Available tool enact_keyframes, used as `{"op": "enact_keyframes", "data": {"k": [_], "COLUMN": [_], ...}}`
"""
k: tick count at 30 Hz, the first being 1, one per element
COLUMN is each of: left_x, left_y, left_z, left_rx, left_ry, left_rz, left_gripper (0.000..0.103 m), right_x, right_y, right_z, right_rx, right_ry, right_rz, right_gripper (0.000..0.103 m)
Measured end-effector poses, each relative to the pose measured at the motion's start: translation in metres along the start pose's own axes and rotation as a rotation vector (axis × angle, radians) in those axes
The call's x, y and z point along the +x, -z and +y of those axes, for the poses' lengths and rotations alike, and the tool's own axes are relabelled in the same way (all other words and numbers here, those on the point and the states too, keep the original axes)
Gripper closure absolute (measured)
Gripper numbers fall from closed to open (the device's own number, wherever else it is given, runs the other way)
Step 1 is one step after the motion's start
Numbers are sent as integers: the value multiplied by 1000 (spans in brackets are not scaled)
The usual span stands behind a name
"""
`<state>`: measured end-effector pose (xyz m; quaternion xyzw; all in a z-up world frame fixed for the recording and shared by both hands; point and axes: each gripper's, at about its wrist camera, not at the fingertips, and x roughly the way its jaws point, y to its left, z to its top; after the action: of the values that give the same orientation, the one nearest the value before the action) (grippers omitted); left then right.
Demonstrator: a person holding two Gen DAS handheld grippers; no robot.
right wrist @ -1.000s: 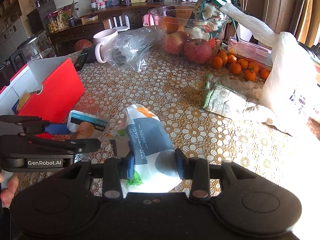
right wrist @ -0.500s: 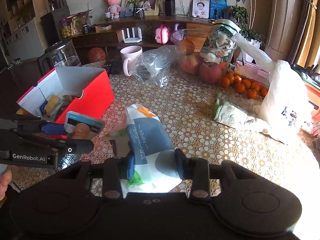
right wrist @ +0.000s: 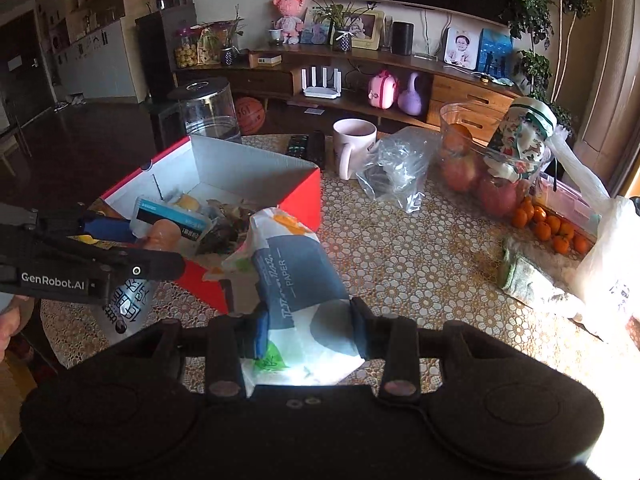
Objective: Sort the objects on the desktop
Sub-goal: 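Carry the sausage pouch with the left tool to the red box while the right tool carries the tissue pack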
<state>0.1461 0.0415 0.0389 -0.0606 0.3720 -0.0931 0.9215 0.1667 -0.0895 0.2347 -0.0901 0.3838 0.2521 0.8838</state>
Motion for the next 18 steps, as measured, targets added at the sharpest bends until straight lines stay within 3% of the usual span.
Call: {"op": "enact_keyframes", "data": {"k": [18], "left_x": [-14], "left_y": [-36], "left_z": [111], "left_rx": [-65], "left_ry": [-161], "left_rz": [-60], "left_gripper": [42], "right_x": [44], "right_y": [-59], "right_z": [65], "right_rx": [-79], "right_ry": [-30], "right_rz": [-22], "right_gripper": [63]}}
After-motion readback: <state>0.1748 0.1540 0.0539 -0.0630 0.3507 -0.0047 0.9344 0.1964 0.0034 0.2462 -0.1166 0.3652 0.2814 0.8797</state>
